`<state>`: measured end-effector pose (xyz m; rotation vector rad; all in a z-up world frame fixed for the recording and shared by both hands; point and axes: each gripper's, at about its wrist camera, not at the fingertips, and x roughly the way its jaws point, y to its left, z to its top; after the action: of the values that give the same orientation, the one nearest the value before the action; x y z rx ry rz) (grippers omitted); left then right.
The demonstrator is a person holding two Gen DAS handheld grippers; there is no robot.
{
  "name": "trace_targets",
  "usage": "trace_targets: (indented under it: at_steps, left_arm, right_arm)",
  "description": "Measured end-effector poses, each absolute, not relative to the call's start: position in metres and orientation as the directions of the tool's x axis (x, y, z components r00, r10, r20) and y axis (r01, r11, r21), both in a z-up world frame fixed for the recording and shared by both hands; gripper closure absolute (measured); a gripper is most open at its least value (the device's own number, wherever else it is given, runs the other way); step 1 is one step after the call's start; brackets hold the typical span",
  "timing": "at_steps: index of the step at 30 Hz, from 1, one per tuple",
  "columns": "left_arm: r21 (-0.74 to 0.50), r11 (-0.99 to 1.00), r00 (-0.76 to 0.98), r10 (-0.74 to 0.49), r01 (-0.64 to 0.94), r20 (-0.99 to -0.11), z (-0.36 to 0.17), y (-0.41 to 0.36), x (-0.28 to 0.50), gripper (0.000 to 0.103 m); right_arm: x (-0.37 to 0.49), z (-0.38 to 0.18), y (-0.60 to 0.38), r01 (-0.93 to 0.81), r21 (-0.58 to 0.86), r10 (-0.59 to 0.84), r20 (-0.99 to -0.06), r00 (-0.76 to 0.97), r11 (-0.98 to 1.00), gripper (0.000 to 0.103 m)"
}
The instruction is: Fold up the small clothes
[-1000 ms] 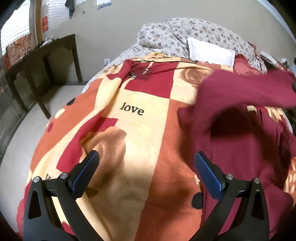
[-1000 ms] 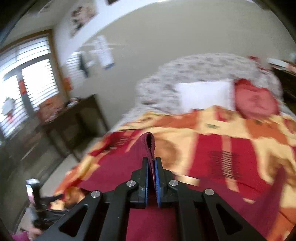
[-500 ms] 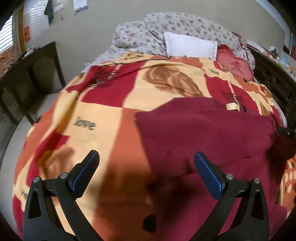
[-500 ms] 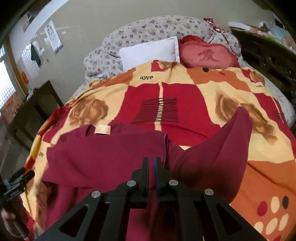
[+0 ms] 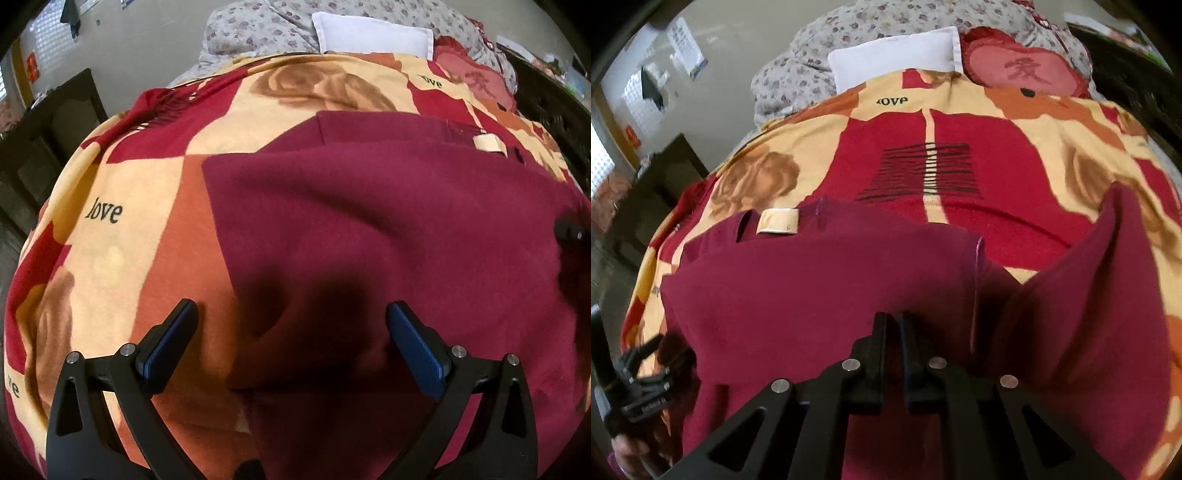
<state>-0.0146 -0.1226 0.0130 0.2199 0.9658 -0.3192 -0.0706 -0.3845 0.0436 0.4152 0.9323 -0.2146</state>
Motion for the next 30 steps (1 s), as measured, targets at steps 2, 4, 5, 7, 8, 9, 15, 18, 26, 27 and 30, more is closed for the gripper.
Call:
trace_targets:
  at_steps: [2, 4, 5, 7, 8, 9, 15, 18, 26, 27, 30]
  left_arm:
    - [0.041, 0.931, 0.533, -0.172, 0.363, -0.828, 0.015, -0.122, -0.016, 0.000]
    - [0.044, 0.931, 0.537, -0.170, 0.362, -0.826, 0.019, -0.120, -0.018, 0.000]
    - [0.043, 0.931, 0.539, -0.171, 0.362, -0.824, 0.021, -0.120, -0.019, 0.000]
    - [0.043, 0.931, 0.550, -0.177, 0.363, -0.816, 0.027, -0.120, -0.024, 0.000]
    - [0.044, 0.930, 0.555, -0.178, 0.364, -0.813, 0.029, -0.120, -0.025, 0.000]
    - [0.045, 0.930, 0.560, -0.181, 0.365, -0.808, 0.032, -0.120, -0.028, 0.000]
    - [0.051, 0.923, 0.577, -0.195, 0.381, -0.793, 0.045, -0.124, -0.039, 0.000]
    - [0.031, 0.924, 0.577, -0.212, 0.381, -0.789, 0.049, -0.124, -0.042, 0.000]
    - [0.021, 0.923, 0.565, -0.216, 0.384, -0.796, 0.049, -0.130, -0.043, 0.000]
    - [0.019, 0.923, 0.560, -0.217, 0.385, -0.800, 0.048, -0.130, -0.043, 0.000]
    - [0.008, 0.921, 0.554, -0.229, 0.391, -0.800, 0.047, -0.129, -0.045, 0.000]
  right_arm:
    - [-0.075, 0.049, -0.385, 0.343, 0.256, 0.010, -0.814, 0.580, 0.904, 0.098]
    - [-0.081, 0.055, -0.386, 0.346, 0.247, 0.001, -0.815, 0.580, 0.905, 0.097]
    - [-0.087, 0.059, -0.387, 0.347, 0.244, -0.003, -0.814, 0.581, 0.906, 0.097]
    - [-0.093, 0.064, -0.390, 0.349, 0.246, -0.003, -0.814, 0.581, 0.904, 0.097]
    - [-0.096, 0.066, -0.391, 0.353, 0.250, -0.003, -0.812, 0.583, 0.902, 0.097]
    - [-0.098, 0.068, -0.391, 0.355, 0.256, -0.002, -0.809, 0.588, 0.899, 0.097]
    - [-0.108, 0.075, -0.381, 0.353, 0.265, 0.003, -0.804, 0.594, 0.897, 0.096]
    - [-0.114, 0.077, -0.377, 0.345, 0.274, 0.012, -0.798, 0.603, 0.898, 0.089]
    - [-0.121, 0.073, -0.379, 0.362, 0.240, -0.014, -0.818, 0.575, 0.901, 0.067]
    - [-0.123, 0.071, -0.381, 0.367, 0.234, -0.017, -0.823, 0.567, 0.900, 0.067]
    - [-0.134, 0.073, -0.390, 0.371, 0.269, 0.000, -0.809, 0.588, 0.889, 0.067]
